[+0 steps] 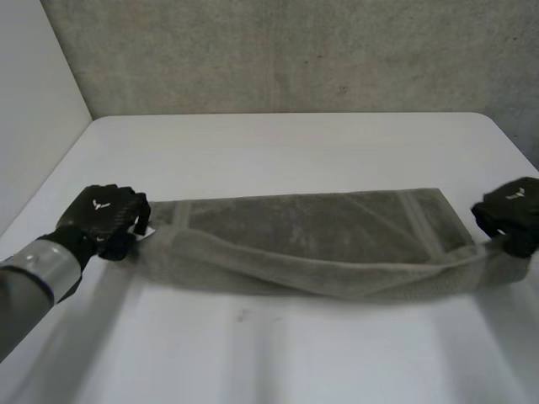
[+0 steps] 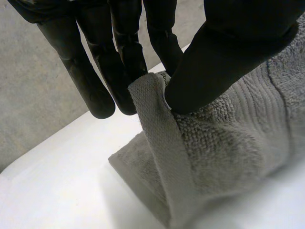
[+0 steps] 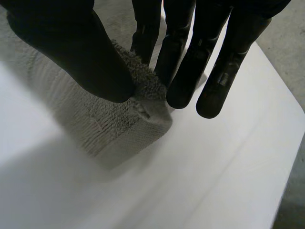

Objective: Fold the towel.

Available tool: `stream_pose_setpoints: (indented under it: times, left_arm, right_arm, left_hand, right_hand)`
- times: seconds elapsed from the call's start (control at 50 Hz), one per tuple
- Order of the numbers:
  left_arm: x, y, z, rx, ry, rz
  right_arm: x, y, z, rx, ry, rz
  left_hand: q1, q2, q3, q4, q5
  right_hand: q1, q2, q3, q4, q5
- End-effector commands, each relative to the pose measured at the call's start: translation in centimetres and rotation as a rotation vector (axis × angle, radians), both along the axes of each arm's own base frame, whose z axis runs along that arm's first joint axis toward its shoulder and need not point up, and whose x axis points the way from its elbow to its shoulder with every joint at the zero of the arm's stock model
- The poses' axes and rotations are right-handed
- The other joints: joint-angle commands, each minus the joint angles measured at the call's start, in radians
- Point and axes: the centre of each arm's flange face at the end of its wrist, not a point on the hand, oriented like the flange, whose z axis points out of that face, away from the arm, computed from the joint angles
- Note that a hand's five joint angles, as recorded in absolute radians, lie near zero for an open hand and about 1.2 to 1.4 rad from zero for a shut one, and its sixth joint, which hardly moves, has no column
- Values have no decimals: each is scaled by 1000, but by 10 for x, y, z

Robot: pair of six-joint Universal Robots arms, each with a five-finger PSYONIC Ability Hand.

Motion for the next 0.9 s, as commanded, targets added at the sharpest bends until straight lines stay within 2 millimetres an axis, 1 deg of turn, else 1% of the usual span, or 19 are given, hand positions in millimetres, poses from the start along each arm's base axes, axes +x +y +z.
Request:
stream_pose_setpoints:
  times: [0.02, 0.1, 0.16, 0.26, 0.36, 0.48, 0.56, 0.6, 0.62, 0.64, 0.66, 0.68, 0.7, 0.72, 0.74, 0.76, 0.8, 0.86, 0.9]
  left_arm:
    - [-4, -44, -20, 22, 50, 37]
    - [-3, -73, -26, -16, 81, 109]
    - [-4, -80, -28, -27, 92, 126]
    - [-19, -97, -36, -59, 99, 124]
    - [-31, -102, -39, -73, 96, 123]
    - [-32, -110, -47, -74, 86, 162]
    - [-31, -113, -49, -73, 84, 174]
    - [-31, -112, -51, -70, 83, 174]
    - [-31, -113, -51, -72, 83, 174]
    - [-31, -112, -51, -68, 84, 174]
    - [-31, -112, -51, -68, 84, 174]
    - [-32, -111, -51, -66, 82, 170]
    - [-32, -111, -51, -66, 82, 170]
    - [-32, -109, -51, -64, 78, 168]
    - [-34, -107, -49, -67, 78, 163]
    - [-34, -107, -49, -67, 78, 163]
    - [-43, -101, -42, -80, 82, 141]
    - [-46, -98, -35, -90, 89, 133]
    - [-45, -89, -24, -105, 96, 130]
  right_arm:
    - [29, -46, -24, -75, -20, -21]
    - [39, -75, -35, -180, -12, -35]
    - [44, -84, -38, -217, -20, -34]
    - [55, -116, -59, -321, -29, -39]
    - [68, -127, -75, -347, -20, -29]
    - [78, -137, -91, -354, -24, -12]
    - [83, -139, -93, -369, -28, -3]
    - [85, -141, -93, -386, -32, -1]
    - [85, -144, -92, -406, -35, -3]
    - [85, -146, -90, -430, -40, -10]
    - [85, -146, -90, -430, -40, -10]
    - [87, -147, -86, -454, -44, -14]
    - [87, -147, -86, -454, -44, -14]
    - [90, -148, -81, -481, -51, -22]
    - [91, -149, -73, -507, -62, -40]
    - [91, -149, -73, -508, -62, -40]
    - [89, -149, -47, -562, -125, -89]
    - [88, -146, -35, -569, -174, -110]
    - [84, -133, -15, -554, -251, -127]
  left_hand:
    - [211, 180, 179, 178, 203]
    - [211, 180, 179, 178, 203]
    - [211, 180, 179, 178, 203]
    - [211, 180, 179, 178, 203]
    - [211, 180, 179, 178, 203]
    - [211, 180, 179, 178, 203]
    - [211, 180, 179, 178, 203]
    - [211, 180, 179, 178, 203]
    - [211, 180, 179, 178, 203]
    - [211, 180, 179, 178, 203]
    - [211, 180, 179, 178, 203]
    - [-42, -72, -73, -75, -49]
    - [-44, -75, -76, -77, -52]
    - [-518, -549, -550, -551, -526]
    - [-799, -829, -830, -832, -807]
    - [-802, -832, -833, -835, -809]
    - [-898, -929, -930, -931, -906]
    - [-901, -932, -933, -935, -909]
    - [-904, -935, -936, -937, -912]
  right_hand:
    - [428, 219, 210, 206, 236]
    - [428, 219, 210, 206, 236]
    - [428, 219, 210, 206, 236]
    - [428, 219, 210, 206, 236]
    - [428, 219, 210, 206, 236]
    - [428, 219, 210, 206, 236]
    - [428, 219, 210, 206, 236]
    - [332, 123, 114, 111, 140]
    - [27, -182, -191, -195, -165]
    - [-459, -668, -677, -680, -651]
    - [-463, -673, -681, -685, -656]
    - [-794, -1003, -1012, -1015, -986]
    - [-794, -1003, -1012, -1015, -986]
    - [-794, -1003, -1012, -1015, -986]
    - [-794, -1003, -1012, -1015, -986]
    - [-794, -1003, -1012, -1015, -986]
    - [-794, -1003, -1012, -1015, -986]
    - [-794, -1003, -1012, -1015, -986]
    - [-794, -1003, -1012, -1015, -986]
